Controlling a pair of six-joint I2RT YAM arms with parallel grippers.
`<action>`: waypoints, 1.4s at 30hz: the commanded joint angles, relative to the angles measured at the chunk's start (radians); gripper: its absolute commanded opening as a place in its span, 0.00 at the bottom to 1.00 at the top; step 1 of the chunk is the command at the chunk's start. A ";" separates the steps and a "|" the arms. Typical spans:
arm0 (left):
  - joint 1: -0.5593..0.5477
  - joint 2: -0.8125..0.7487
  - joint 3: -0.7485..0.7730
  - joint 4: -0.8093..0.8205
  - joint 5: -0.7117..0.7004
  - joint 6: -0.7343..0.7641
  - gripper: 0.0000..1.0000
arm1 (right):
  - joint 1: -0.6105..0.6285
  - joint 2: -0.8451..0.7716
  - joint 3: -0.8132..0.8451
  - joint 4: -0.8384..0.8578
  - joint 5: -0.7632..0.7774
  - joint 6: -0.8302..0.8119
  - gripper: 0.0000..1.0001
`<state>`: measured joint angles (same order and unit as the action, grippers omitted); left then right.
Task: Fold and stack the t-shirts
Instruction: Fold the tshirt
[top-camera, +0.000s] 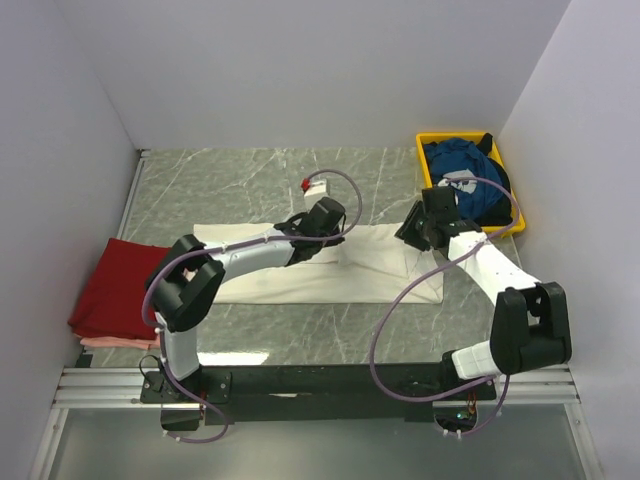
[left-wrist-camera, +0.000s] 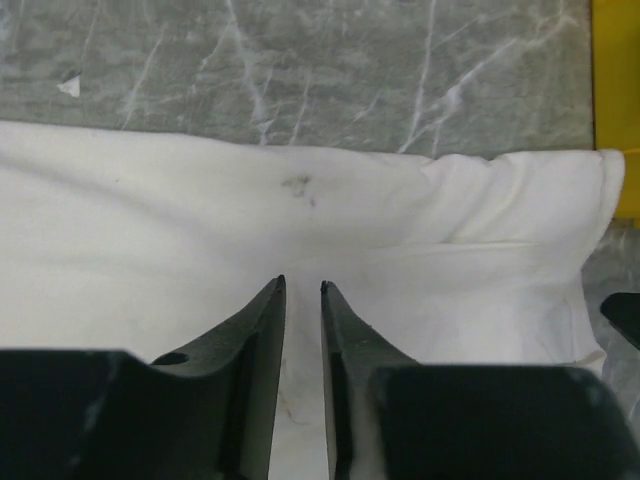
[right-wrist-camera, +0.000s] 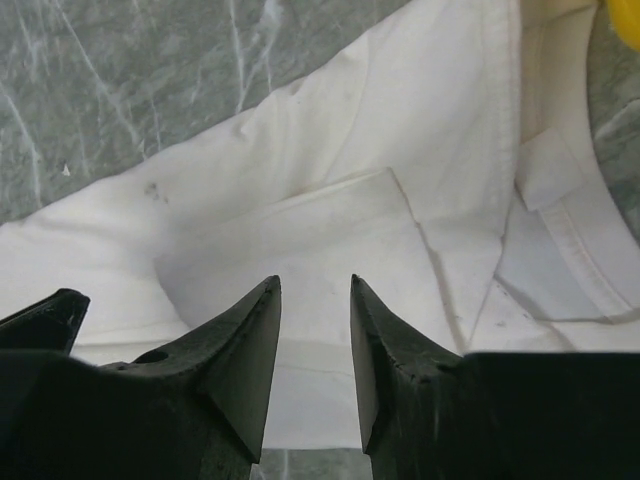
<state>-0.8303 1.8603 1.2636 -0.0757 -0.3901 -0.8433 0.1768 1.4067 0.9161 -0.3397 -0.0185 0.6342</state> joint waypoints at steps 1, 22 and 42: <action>-0.021 -0.007 0.062 0.037 0.040 0.039 0.23 | 0.003 0.009 -0.022 0.079 -0.038 0.027 0.41; -0.070 0.140 -0.018 0.096 0.140 0.027 0.01 | -0.020 0.146 -0.158 0.177 -0.067 0.047 0.38; 0.033 -0.243 -0.240 -0.348 -0.118 -0.118 0.36 | 0.079 0.052 -0.069 0.100 -0.061 0.019 0.50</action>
<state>-0.8242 1.6375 1.1179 -0.3122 -0.4538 -0.8894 0.2287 1.4322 0.8005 -0.2497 -0.0875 0.6567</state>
